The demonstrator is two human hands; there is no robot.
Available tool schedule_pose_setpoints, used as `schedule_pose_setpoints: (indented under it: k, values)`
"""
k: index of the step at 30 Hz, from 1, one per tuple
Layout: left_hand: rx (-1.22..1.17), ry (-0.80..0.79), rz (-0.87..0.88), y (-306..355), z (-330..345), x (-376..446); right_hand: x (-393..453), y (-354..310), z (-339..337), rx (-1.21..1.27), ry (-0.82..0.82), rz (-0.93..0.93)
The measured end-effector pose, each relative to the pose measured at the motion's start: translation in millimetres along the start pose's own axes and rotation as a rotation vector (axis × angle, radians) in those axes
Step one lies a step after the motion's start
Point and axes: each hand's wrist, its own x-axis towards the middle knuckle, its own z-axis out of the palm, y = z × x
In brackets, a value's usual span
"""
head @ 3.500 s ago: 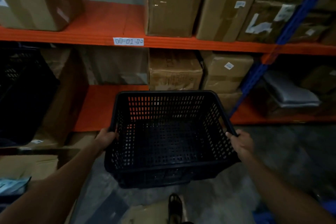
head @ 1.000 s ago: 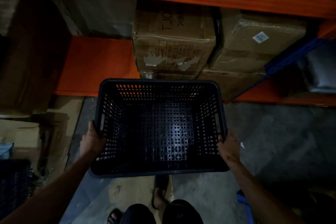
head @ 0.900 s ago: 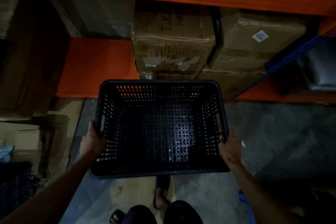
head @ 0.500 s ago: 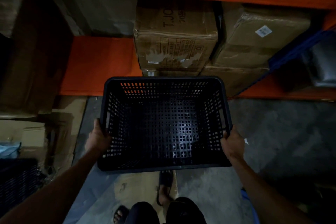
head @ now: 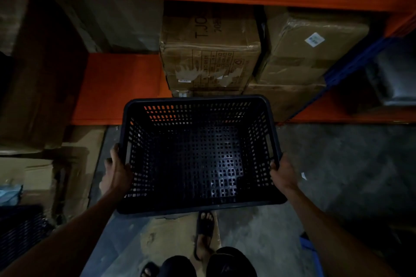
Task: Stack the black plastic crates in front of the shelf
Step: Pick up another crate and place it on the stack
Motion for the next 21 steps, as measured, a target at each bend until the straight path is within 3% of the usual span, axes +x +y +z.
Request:
schedule_pose_setpoints:
  k: [9, 15, 18, 21]
  values:
    - [0.066, 0.0, 0.068, 3.6, -5.8, 4.5, -2.2, -6.7, 0.7, -0.009, -0.002, 0.064]
    - [0.074, -0.188, 0.1, 5.0, -19.5, 8.5, -16.6, -14.4, -3.1, -0.31, 0.035, 0.07]
    - [0.091, -0.183, 0.103, 8.4, -25.1, 2.7, -27.2, -21.9, 1.6, -0.539, 0.079, -0.075]
    - [0.027, -0.195, 0.104, 6.1, -32.8, 1.2, -36.0, -59.9, 17.2, -0.571, 0.007, -0.198]
